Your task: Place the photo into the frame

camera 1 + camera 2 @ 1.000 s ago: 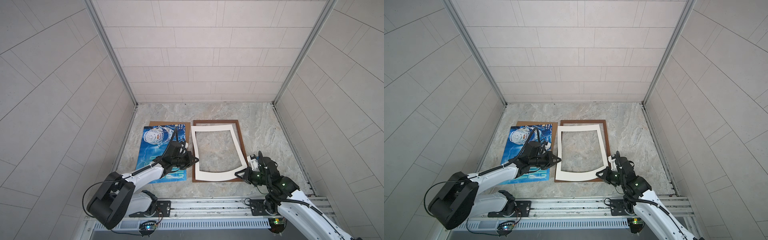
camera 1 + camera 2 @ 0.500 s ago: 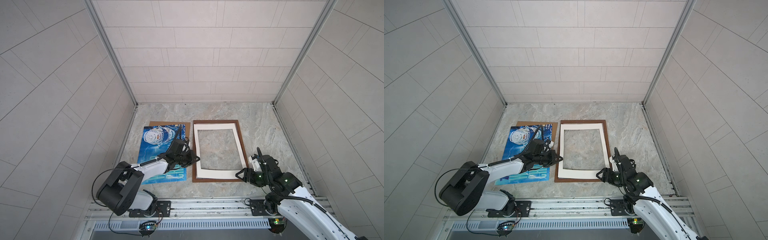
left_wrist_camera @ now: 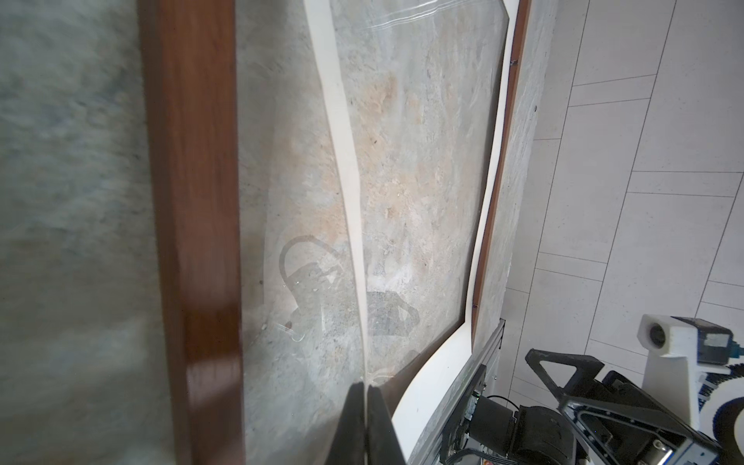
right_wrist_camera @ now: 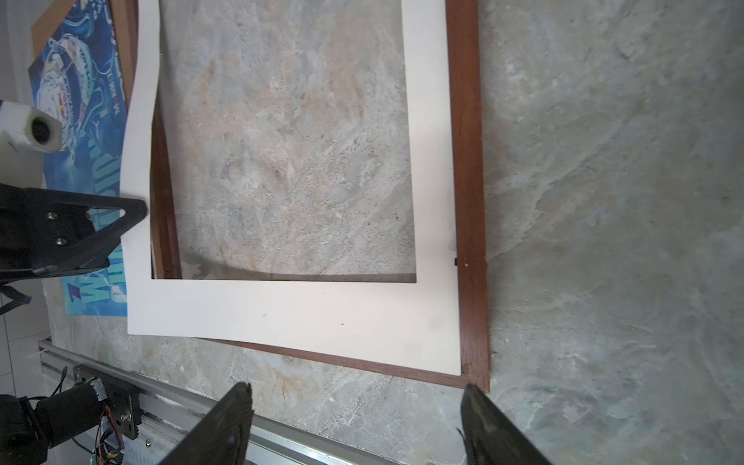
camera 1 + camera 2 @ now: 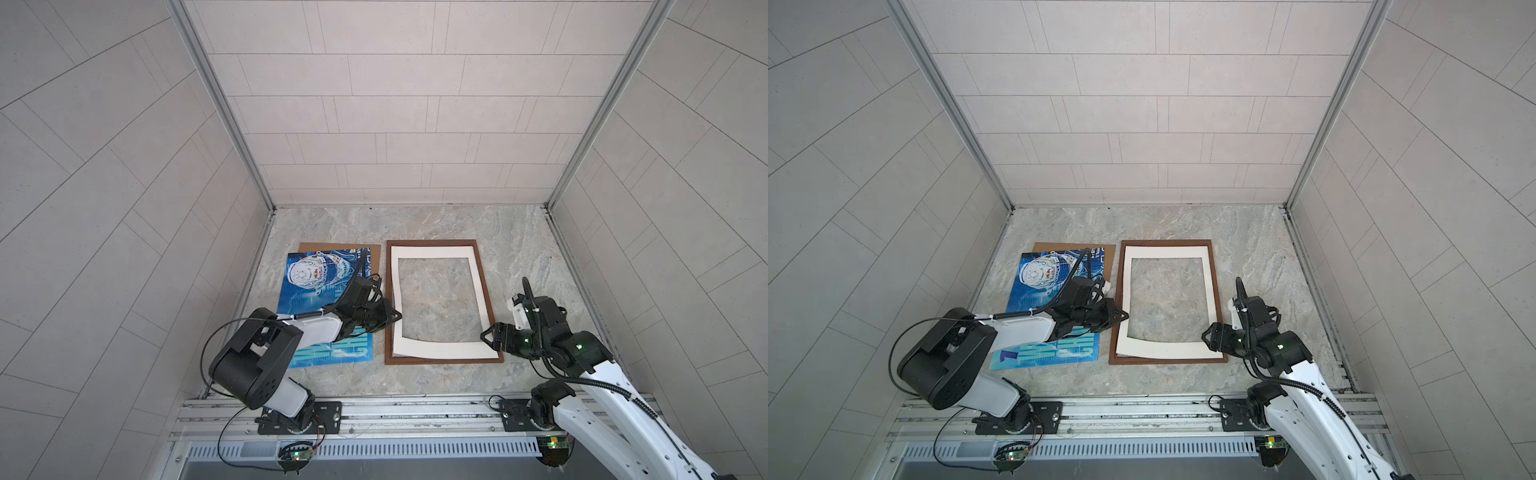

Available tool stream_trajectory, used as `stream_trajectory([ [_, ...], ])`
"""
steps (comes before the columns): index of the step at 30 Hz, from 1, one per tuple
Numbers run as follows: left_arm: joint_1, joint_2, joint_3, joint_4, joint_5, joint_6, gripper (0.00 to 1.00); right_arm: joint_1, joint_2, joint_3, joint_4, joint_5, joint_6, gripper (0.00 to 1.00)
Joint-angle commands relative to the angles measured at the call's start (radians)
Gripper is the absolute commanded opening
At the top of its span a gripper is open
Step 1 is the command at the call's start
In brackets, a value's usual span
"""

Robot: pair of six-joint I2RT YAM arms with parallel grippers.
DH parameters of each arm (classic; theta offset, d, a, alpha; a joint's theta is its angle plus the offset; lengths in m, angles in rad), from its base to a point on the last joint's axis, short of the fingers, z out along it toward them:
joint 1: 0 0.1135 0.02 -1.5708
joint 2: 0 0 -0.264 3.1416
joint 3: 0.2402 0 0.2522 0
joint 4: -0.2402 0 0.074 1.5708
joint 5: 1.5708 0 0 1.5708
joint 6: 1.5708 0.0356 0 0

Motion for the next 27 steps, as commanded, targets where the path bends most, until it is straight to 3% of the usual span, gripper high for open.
stream_trajectory([
  [1,-0.002,0.007,0.031,0.04,-0.005,0.021,0.0,-0.048,0.025,0.001,0.019,-0.037,-0.053,0.77],
  [9,0.0,-0.076,0.005,0.091,-0.013,0.011,0.0,-0.07,0.077,-0.058,0.125,-0.042,-0.055,0.77],
  [16,-0.002,-0.155,0.007,0.018,-0.017,0.106,0.0,-0.071,0.073,-0.099,0.161,-0.023,-0.056,0.76],
  [27,-0.003,-0.081,0.008,0.029,-0.032,0.14,0.0,-0.082,0.076,-0.122,0.183,-0.003,-0.057,0.77],
])
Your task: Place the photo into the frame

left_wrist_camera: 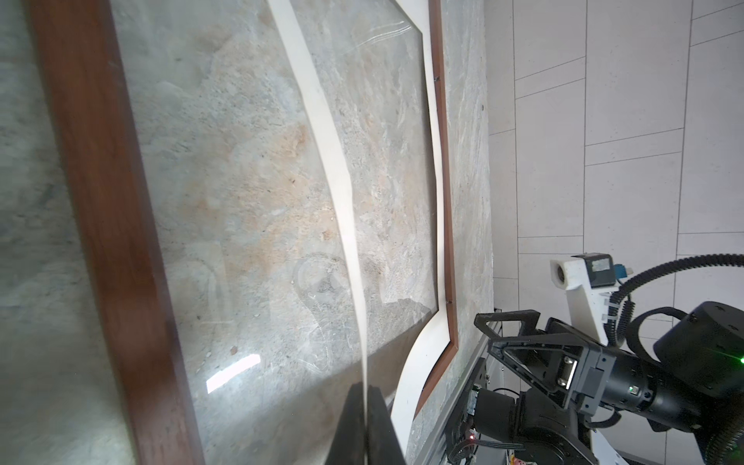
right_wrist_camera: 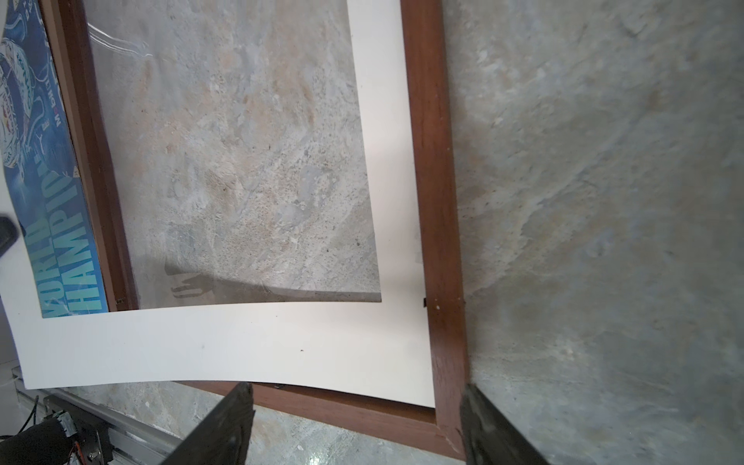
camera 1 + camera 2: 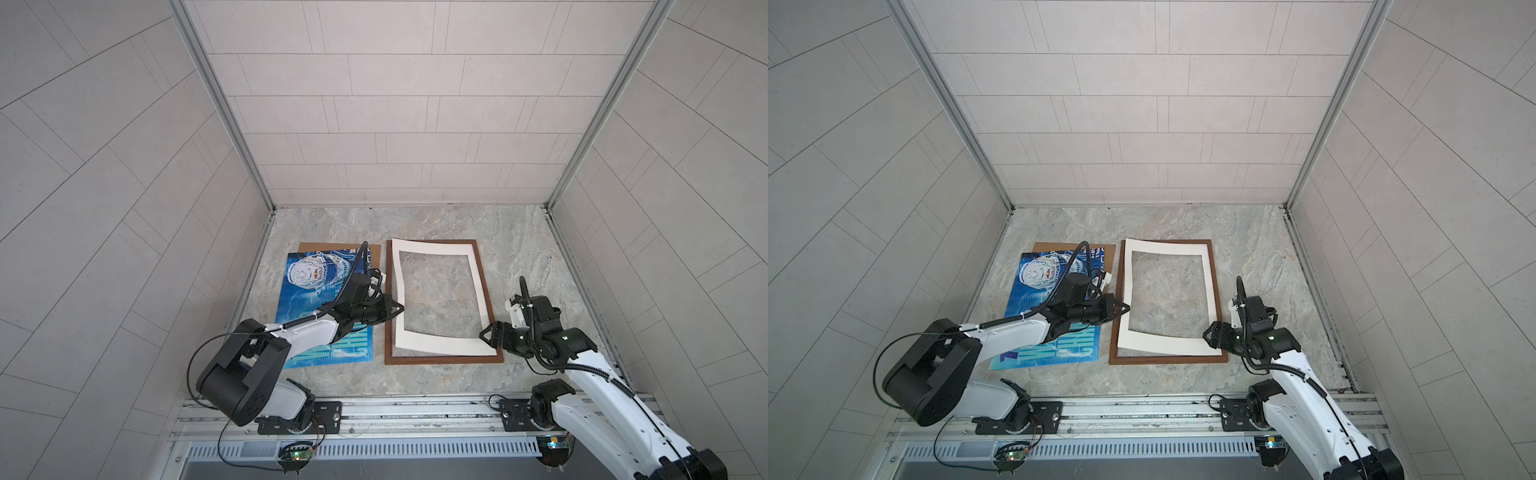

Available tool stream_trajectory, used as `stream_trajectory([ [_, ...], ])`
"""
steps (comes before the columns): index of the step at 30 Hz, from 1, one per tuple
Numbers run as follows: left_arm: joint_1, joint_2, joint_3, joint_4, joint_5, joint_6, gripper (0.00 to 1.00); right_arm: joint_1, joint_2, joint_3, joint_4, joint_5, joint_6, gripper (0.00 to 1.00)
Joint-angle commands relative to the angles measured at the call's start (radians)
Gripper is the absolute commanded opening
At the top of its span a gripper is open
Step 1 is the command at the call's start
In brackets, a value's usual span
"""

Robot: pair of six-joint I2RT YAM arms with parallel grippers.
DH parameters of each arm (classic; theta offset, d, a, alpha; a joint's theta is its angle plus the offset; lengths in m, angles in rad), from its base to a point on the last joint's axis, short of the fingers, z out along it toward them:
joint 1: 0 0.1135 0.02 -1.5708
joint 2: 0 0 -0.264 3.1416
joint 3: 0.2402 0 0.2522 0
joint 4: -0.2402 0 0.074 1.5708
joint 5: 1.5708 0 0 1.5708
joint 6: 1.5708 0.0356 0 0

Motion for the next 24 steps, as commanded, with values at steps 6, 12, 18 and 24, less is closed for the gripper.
stream_trajectory([
  [6,-0.003,0.046,-0.003,-0.002,-0.039,0.047,0.0,-0.005,0.03,-0.03,0.054,0.008,-0.006,0.76],
  [12,-0.004,0.077,0.001,-0.025,-0.026,0.05,0.06,-0.005,0.059,-0.021,0.073,0.005,-0.014,0.76],
  [18,-0.006,0.055,0.038,-0.157,-0.059,0.094,0.25,-0.005,0.09,-0.019,0.101,-0.007,-0.028,0.77],
  [24,-0.011,0.032,0.11,-0.342,-0.115,0.179,0.37,-0.008,0.11,-0.014,0.133,-0.023,-0.049,0.76],
])
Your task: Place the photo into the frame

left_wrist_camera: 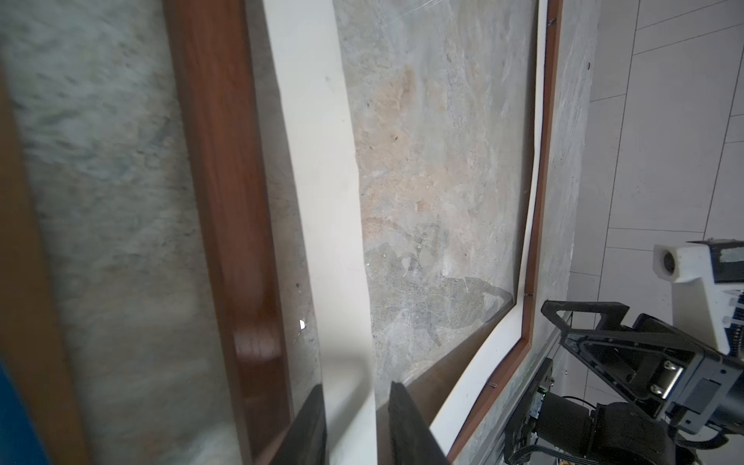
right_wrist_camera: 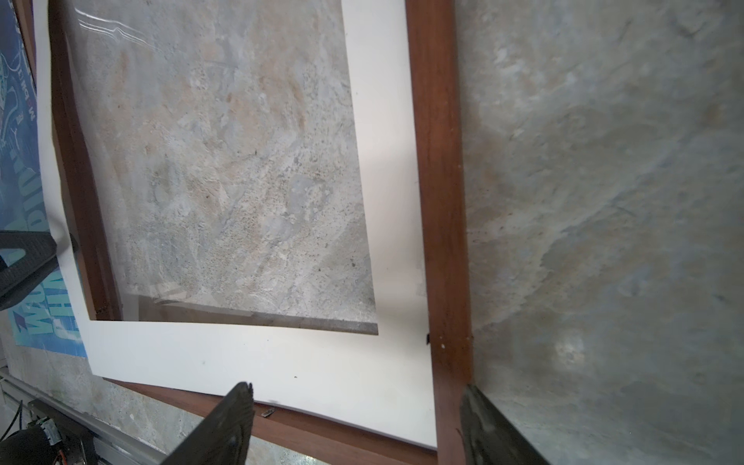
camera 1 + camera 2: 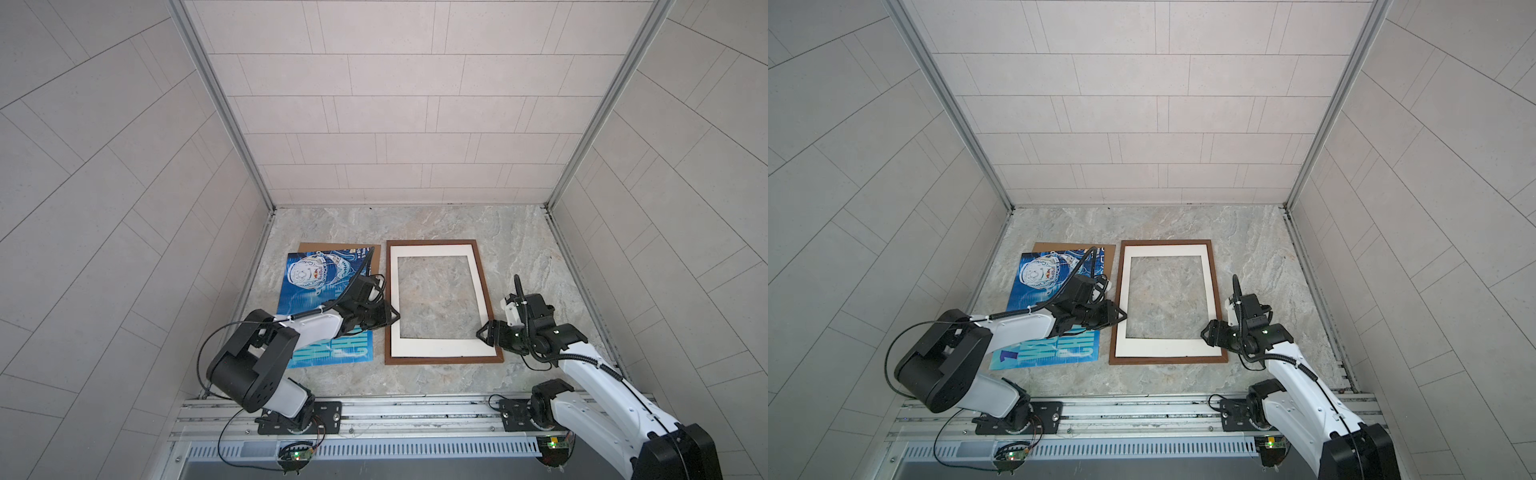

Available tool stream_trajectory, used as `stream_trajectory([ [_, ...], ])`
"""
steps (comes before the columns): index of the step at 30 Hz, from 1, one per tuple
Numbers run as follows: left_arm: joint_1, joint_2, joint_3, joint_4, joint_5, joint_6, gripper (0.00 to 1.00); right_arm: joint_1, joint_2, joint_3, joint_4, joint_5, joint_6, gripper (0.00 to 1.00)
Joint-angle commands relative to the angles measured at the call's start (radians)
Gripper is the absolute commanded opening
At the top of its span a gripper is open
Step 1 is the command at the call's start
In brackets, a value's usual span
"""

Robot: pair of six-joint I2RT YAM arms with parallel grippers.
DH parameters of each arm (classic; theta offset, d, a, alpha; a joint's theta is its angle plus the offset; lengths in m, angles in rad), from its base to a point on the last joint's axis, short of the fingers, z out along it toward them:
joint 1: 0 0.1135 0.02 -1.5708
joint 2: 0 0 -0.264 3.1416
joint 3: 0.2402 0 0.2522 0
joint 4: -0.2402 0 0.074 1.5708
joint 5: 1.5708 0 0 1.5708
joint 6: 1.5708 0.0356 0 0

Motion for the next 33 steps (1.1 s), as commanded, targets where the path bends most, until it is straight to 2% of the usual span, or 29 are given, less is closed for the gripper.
stream_trajectory([
  [1,-0.007,-0.028,0.063,-0.152,-0.053,0.076,0.38,-0.007,0.005,0.01,0.028,-0.007,-0.03,0.77],
  [3,-0.009,-0.028,0.088,-0.203,-0.072,0.088,0.44,-0.008,0.012,0.01,0.036,-0.011,-0.039,0.77],
  [10,-0.021,-0.002,0.133,-0.261,-0.075,0.095,0.48,-0.011,0.014,0.002,0.072,-0.02,-0.039,0.77],
  [15,-0.021,0.024,0.169,-0.305,-0.076,0.106,0.48,-0.013,0.009,0.003,0.084,-0.026,-0.039,0.77],
  [23,-0.041,0.045,0.231,-0.507,-0.124,0.135,0.49,-0.013,0.016,0.005,0.1,-0.024,-0.042,0.77],
  [33,-0.127,0.04,0.233,-0.561,-0.14,0.081,0.5,-0.015,0.048,0.008,0.137,-0.044,-0.042,0.77],
])
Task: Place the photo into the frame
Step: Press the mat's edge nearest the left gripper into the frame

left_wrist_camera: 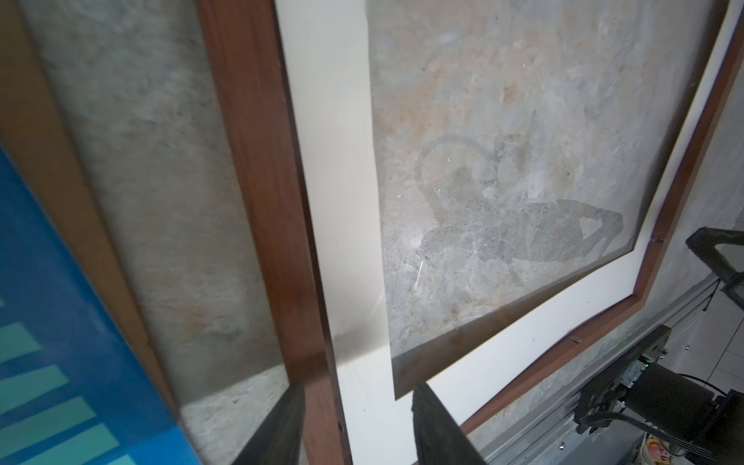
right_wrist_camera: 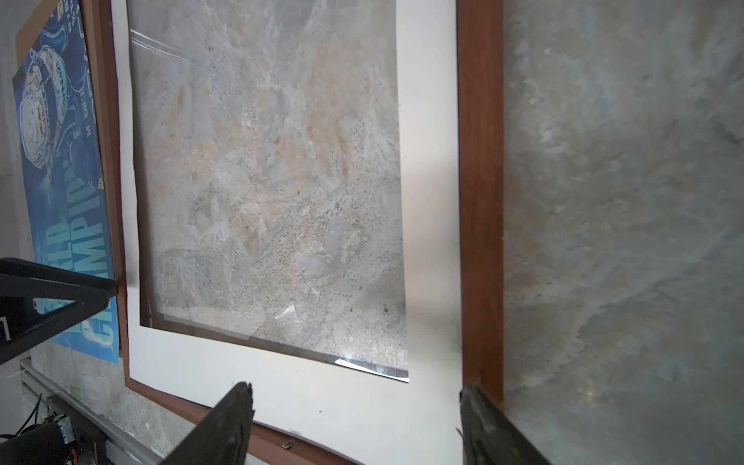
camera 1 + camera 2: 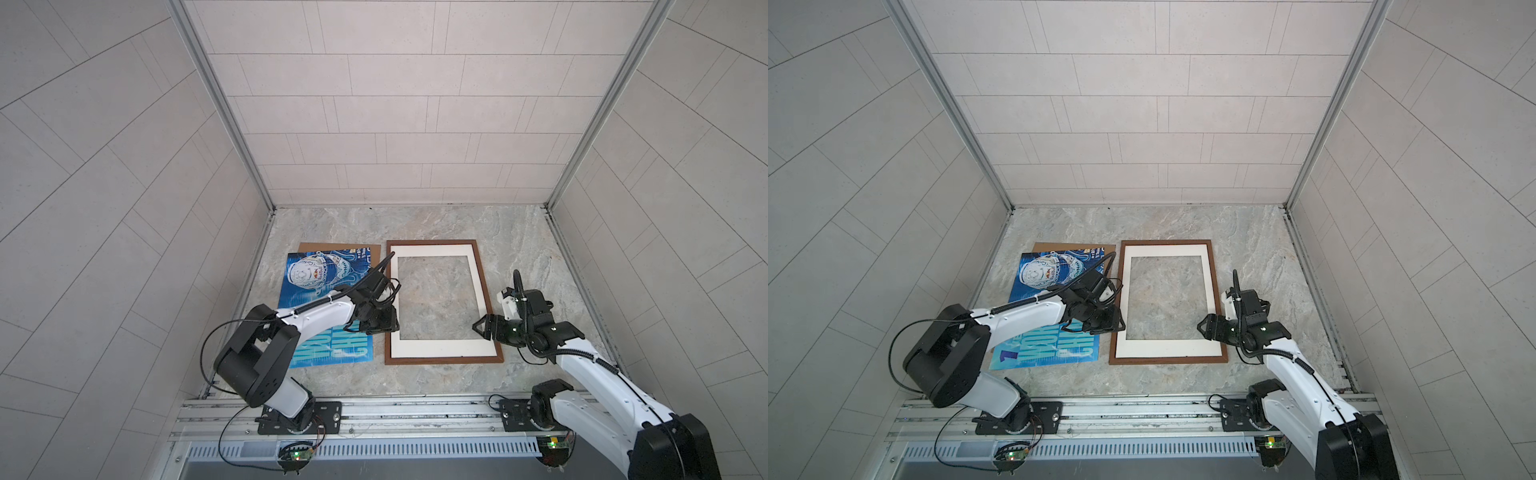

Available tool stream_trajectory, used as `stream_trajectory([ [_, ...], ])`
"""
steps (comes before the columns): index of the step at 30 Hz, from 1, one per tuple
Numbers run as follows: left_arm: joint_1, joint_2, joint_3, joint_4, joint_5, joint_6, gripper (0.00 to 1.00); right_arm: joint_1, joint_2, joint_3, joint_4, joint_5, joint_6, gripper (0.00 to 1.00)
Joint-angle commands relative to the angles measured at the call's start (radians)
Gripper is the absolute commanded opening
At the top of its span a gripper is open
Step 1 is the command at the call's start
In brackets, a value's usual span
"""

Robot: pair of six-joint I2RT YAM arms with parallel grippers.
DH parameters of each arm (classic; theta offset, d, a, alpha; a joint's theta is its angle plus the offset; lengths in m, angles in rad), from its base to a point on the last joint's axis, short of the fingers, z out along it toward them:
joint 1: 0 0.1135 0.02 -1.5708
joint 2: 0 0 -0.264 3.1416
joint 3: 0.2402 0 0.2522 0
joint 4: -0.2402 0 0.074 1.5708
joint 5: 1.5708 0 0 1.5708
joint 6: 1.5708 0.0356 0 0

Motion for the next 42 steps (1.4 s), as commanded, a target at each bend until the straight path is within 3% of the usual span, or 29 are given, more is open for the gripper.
stream_trajectory([
  [1,-0.034,-0.006,0.012,-0.064,-0.024,-0.029,0.5,-0.004,0.003,0.009,0.018,-0.004,-0.013,0.77],
  [16,-0.138,-0.048,-0.059,-0.072,-0.053,-0.164,0.49,-0.009,0.021,0.007,0.044,-0.019,-0.013,0.77],
  [31,-0.156,-0.054,-0.08,0.003,-0.079,-0.223,0.49,-0.012,0.026,0.005,0.055,-0.029,-0.01,0.77],
  [42,-0.165,-0.157,-0.025,-0.185,-0.068,-0.285,0.52,-0.013,0.029,0.01,0.057,-0.029,-0.011,0.77],
])
